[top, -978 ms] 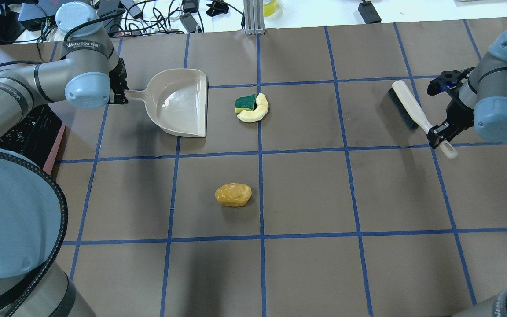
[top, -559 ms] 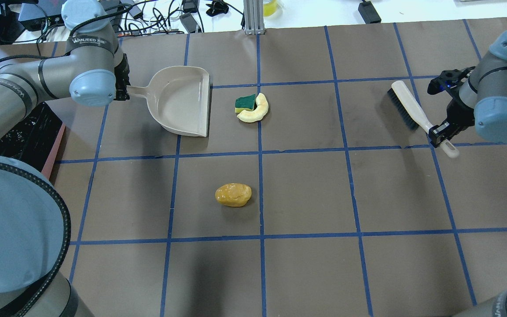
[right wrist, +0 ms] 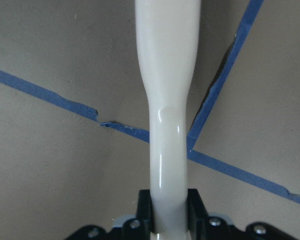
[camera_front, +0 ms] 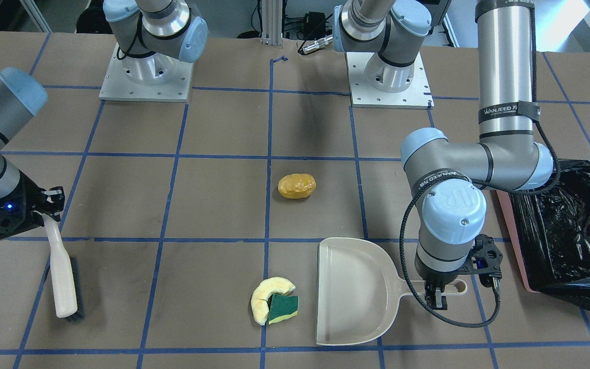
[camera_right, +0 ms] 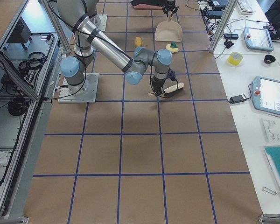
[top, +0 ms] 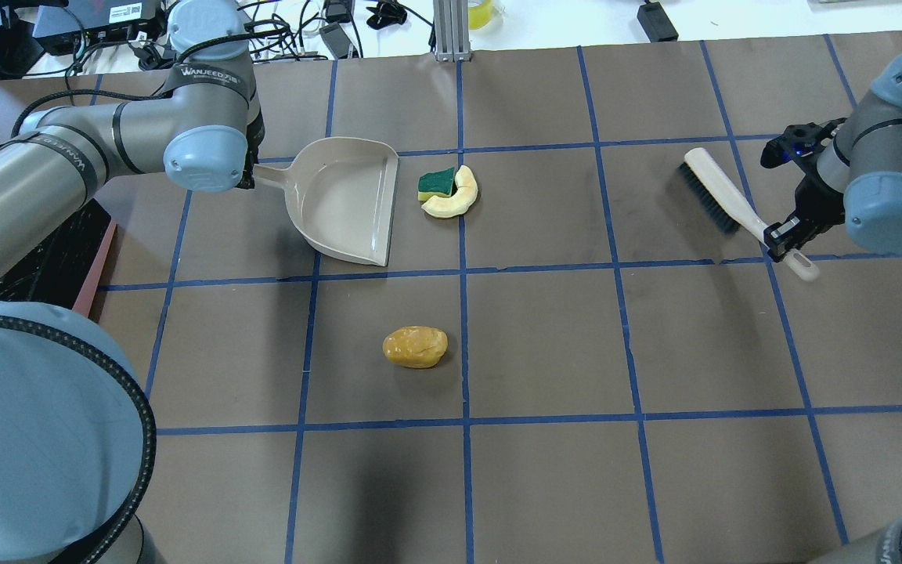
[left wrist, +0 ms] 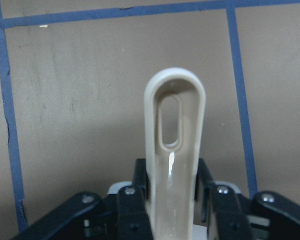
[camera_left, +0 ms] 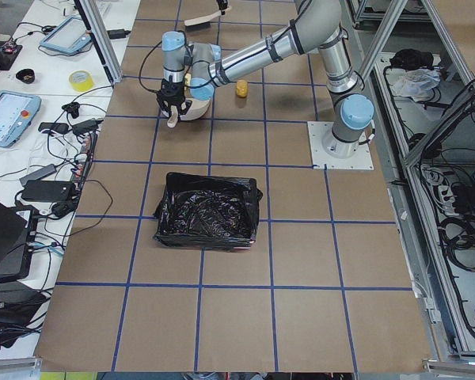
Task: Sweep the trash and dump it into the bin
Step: 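Lift the dustpan and brush, positioning the dustpan beside the sponge and peel, then sweep the sponge and banana peel into the dustpan with the right gripper's brush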
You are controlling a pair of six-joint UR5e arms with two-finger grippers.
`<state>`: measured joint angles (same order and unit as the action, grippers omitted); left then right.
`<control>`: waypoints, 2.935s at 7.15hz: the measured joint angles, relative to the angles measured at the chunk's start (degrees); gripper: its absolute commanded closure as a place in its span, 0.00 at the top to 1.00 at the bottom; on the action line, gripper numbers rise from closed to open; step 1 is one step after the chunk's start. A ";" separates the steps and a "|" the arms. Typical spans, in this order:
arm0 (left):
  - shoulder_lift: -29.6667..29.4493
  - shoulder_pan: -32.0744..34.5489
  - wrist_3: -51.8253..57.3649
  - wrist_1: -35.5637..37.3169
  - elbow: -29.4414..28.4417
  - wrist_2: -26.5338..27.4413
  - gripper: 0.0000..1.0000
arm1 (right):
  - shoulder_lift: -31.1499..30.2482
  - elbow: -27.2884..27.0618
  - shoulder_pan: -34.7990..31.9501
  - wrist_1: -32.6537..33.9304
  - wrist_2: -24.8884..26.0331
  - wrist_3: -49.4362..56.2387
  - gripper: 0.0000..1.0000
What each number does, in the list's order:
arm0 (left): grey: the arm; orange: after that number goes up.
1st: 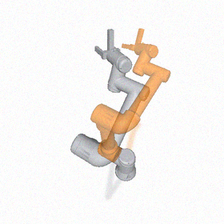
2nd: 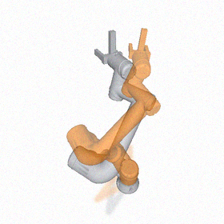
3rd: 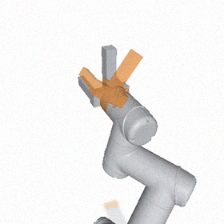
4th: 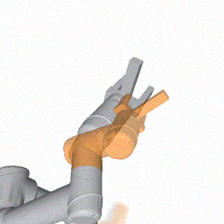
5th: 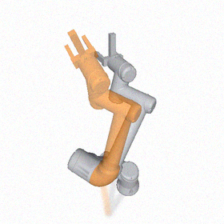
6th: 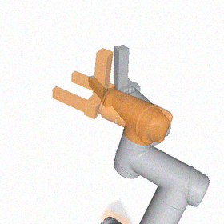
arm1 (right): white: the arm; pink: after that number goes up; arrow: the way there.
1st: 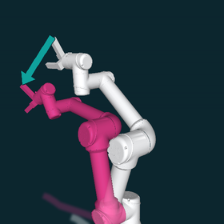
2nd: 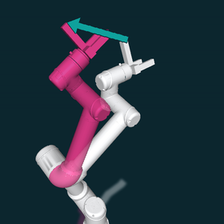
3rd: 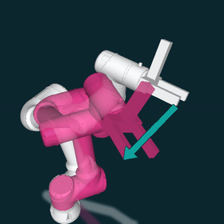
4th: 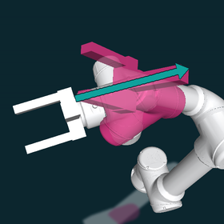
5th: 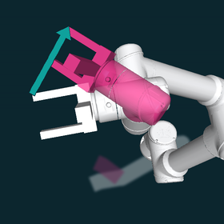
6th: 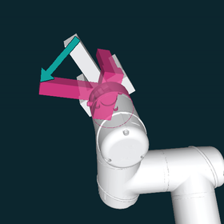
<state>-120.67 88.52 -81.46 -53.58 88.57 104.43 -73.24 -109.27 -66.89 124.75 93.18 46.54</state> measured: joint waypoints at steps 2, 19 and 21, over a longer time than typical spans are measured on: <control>-0.52 0.12 -0.10 -0.22 0.01 -0.07 0.00 | -0.75 0.34 0.00 -0.20 0.16 -0.43 0.11; -0.89 0.16 -0.15 0.41 0.02 0.54 0.00 | 24.00 35.86 -51.79 -11.16 -10.13 -63.29 0.04; -0.79 0.16 -0.10 0.47 0.09 0.09 0.00 | 22.31 36.70 -50.65 -14.86 -7.85 -61.25 0.04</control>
<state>-121.46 88.68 -81.56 -53.11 88.65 104.53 -50.93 -72.56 -117.54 109.89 85.32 -14.70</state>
